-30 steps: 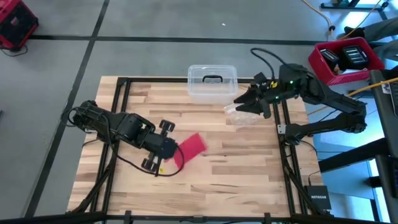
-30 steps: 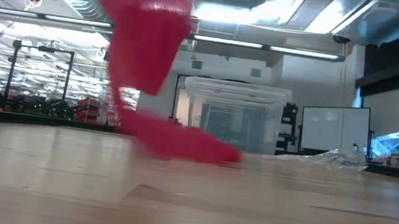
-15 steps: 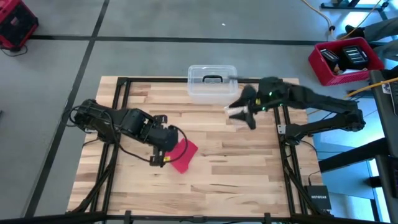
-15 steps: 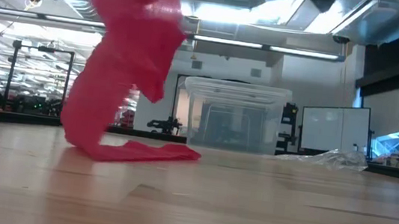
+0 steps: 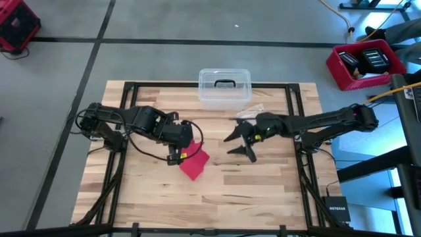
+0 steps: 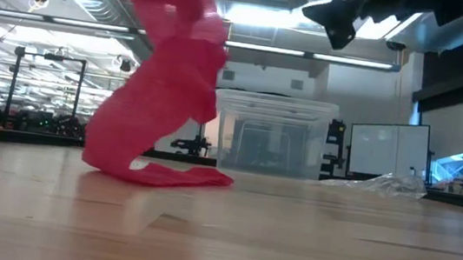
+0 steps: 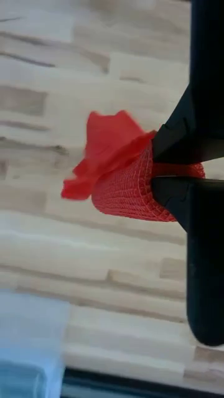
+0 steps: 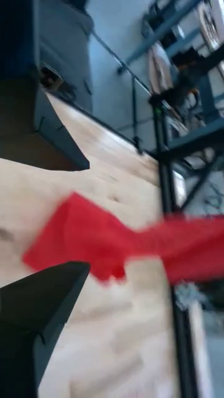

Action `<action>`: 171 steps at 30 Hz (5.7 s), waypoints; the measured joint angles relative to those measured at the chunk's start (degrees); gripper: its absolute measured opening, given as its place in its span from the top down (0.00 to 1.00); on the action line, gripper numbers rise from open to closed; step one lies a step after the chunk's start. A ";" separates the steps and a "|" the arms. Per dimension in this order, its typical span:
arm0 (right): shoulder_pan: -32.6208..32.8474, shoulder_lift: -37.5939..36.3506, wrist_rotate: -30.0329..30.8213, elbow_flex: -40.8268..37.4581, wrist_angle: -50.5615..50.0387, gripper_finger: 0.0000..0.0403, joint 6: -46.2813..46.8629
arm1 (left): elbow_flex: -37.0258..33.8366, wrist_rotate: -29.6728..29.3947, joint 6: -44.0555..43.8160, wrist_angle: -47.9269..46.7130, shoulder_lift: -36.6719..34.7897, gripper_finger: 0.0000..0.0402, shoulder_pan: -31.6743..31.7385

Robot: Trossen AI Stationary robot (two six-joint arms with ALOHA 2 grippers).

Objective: Roll bandage
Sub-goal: Roll the red bandage

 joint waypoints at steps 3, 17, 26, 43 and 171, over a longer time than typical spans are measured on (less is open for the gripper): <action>1.56 3.54 0.86 0.04 2.37 0.38 -1.24 | 0.00 -0.48 0.07 1.55 0.00 0.96 1.30; 4.14 15.71 19.32 0.10 16.67 0.38 -6.08 | 0.00 -2.61 4.05 6.79 0.22 0.96 6.32; 4.16 6.19 26.01 0.14 4.33 0.38 -9.41 | -3.61 -21.47 19.35 20.77 0.20 0.96 3.43; 4.12 -16.24 33.14 -9.87 -14.65 0.38 -5.78 | -6.64 -27.99 59.57 67.85 -0.42 0.96 -2.17; 30.22 -9.49 32.45 2.58 2.98 0.98 -26.90 | -6.64 -42.45 84.94 64.03 -2.25 0.96 -4.51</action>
